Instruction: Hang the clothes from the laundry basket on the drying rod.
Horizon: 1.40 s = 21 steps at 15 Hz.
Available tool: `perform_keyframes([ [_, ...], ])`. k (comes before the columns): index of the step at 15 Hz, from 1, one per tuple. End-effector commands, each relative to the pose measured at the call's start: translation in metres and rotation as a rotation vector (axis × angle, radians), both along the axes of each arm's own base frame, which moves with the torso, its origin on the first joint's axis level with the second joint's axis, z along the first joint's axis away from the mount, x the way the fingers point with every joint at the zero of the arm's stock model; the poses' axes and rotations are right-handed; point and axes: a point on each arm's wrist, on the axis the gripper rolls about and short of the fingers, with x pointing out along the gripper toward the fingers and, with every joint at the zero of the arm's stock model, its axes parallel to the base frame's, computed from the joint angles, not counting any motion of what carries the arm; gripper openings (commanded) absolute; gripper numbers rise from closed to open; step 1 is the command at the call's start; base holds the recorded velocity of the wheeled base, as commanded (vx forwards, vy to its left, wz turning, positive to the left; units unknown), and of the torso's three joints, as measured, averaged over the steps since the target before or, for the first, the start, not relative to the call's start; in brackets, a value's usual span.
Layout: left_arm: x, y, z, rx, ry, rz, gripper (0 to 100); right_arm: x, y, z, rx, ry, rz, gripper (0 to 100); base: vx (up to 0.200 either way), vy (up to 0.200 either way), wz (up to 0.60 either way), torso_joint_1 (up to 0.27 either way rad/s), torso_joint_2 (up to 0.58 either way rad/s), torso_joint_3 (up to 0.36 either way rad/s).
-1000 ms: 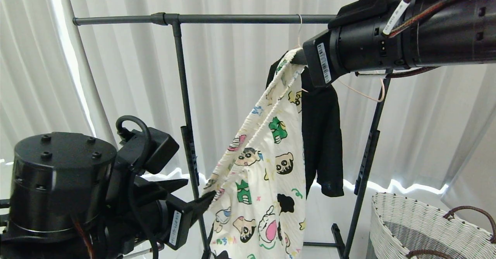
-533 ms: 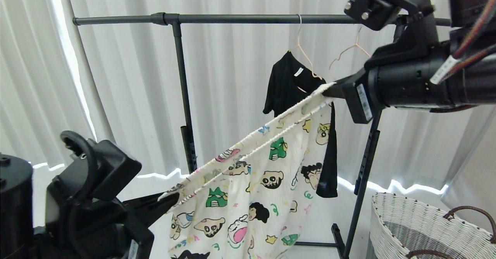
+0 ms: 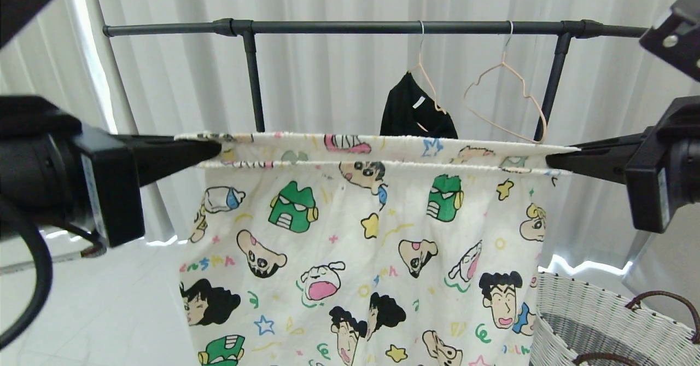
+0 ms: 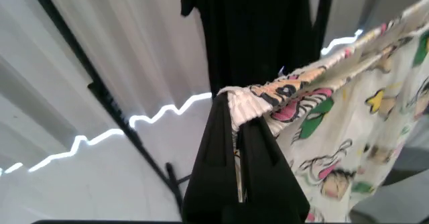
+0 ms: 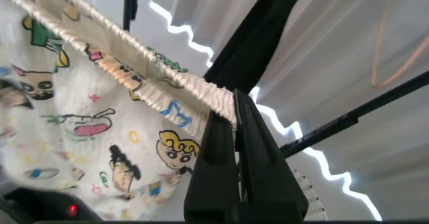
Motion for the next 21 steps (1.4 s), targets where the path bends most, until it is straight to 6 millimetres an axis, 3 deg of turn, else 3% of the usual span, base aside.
perform_keyframes([
  [1, 0.007, -0.038, 0.031, -0.026, 0.105, -0.092, 0, -0.008, -0.009, 0.014, 0.045, -0.045, 0.001, 0, 0.0, 0.0, 0.0, 0.0, 0.0, 0.0],
  [4, -0.002, -0.048, 0.036, -0.017, 0.116, -0.162, 0, -0.009, -0.01, 0.028, 0.085, -0.084, 0.004, 0, 0.0, 0.0, 0.0, 0.0, 0.0, 0.0],
  [13, -0.001, -0.044, 0.032, 0.016, 0.098, -0.125, 0, -0.017, -0.017, 0.036, 0.138, -0.128, 0.033, 0, 0.0, 0.0, 0.0, 0.0, 0.0, 0.0],
  [15, 0.005, -0.043, 0.033, 0.018, 0.082, -0.102, 0, -0.028, -0.025, 0.039, 0.151, -0.121, 0.099, 0, 0.0, 0.0, 0.0, 0.0, 0.0, 0.0],
  [18, 0.028, -0.062, 0.037, -0.046, -0.014, -0.085, 0, -0.062, -0.043, 0.034, 0.111, -0.035, 0.288, 0, 0.0, 0.0, 0.0, 0.0, 0.0, 0.0],
  [21, 0.035, -0.068, 0.032, -0.004, -0.02, -0.091, 0, -0.085, -0.037, 0.025, 0.053, 0.028, 0.501, 0, 0.0, 0.0, 0.0, 0.0, 0.0, 0.0],
])
